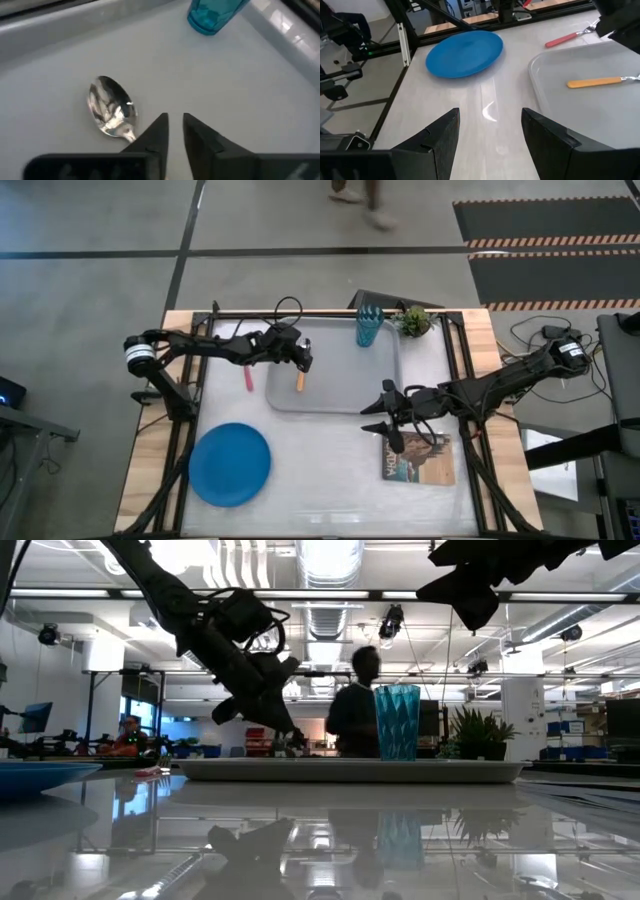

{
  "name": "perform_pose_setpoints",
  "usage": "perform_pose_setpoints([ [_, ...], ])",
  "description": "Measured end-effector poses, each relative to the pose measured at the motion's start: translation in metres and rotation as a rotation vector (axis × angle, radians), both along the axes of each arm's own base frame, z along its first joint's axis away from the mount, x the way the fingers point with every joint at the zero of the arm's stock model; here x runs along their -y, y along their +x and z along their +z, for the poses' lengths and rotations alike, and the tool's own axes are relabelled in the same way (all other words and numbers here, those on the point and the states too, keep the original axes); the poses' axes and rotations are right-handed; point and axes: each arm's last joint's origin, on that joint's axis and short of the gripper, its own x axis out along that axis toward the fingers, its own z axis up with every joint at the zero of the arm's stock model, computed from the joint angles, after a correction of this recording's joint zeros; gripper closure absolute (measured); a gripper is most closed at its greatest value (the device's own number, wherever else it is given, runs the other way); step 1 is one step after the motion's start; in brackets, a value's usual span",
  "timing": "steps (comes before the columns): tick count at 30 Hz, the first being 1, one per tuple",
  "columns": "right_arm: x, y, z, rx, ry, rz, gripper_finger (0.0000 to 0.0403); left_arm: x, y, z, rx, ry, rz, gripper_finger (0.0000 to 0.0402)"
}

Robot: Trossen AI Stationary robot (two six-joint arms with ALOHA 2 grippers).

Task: Pick and place plate/cup/fork/spoon on tray
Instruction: Put the yellow spoon to the left side of the tray

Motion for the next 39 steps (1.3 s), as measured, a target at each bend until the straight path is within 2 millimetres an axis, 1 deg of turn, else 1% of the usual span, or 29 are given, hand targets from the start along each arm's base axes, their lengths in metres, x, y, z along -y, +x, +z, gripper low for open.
perform_pose_setpoints([
  [1,0.000,0.000,0.000,0.001,0.000,0.000,0.0202,0.000,0.000,0.000,-0.008,0.013,0.000,0.0383],
  [3,0.000,0.000,0.000,0.001,0.000,0.000,0.0202,0.000,-0.001,-0.001,-0.017,0.025,0.007,0.0396],
  [10,0.000,0.000,0.000,0.006,-0.006,0.002,0.0202,0.001,-0.004,-0.009,-0.053,0.073,0.049,0.0401],
  [15,0.000,0.000,0.001,0.008,-0.007,0.001,0.0202,0.009,-0.002,-0.021,-0.082,0.035,0.028,0.0401],
  [17,0.000,0.000,0.000,0.007,-0.007,0.001,0.0202,0.016,0.000,-0.022,-0.088,0.031,0.005,0.0401],
  [22,0.000,0.000,-0.001,0.004,-0.008,0.001,0.0202,0.036,0.015,-0.012,-0.071,0.042,-0.067,0.0401],
  [25,0.000,0.000,-0.001,0.005,-0.018,0.005,0.0202,0.047,0.029,0.005,-0.106,0.095,-0.118,0.0401],
  [27,0.000,0.000,-0.001,0.006,-0.024,0.008,0.0202,0.050,0.035,0.020,-0.162,0.128,-0.149,0.0402],
  [30,0.000,0.000,-0.001,0.006,-0.024,0.008,0.0202,0.045,0.042,0.038,-0.219,0.170,-0.186,0.0402],
  [32,0.000,0.000,-0.001,0.006,-0.024,0.008,0.0202,0.037,0.041,0.042,-0.253,0.189,-0.195,0.0402],
  [34,0.000,0.000,-0.001,0.005,-0.025,0.008,0.0202,0.027,0.038,0.040,-0.269,0.192,-0.177,0.0402],
  [36,0.000,0.000,-0.001,0.004,-0.025,0.008,0.0202,0.017,0.031,0.033,-0.293,0.174,-0.150,0.0402],
  [39,0.000,0.000,-0.001,0.003,-0.026,0.008,0.0202,0.005,0.026,0.017,-0.319,0.139,-0.107,0.0402],
])
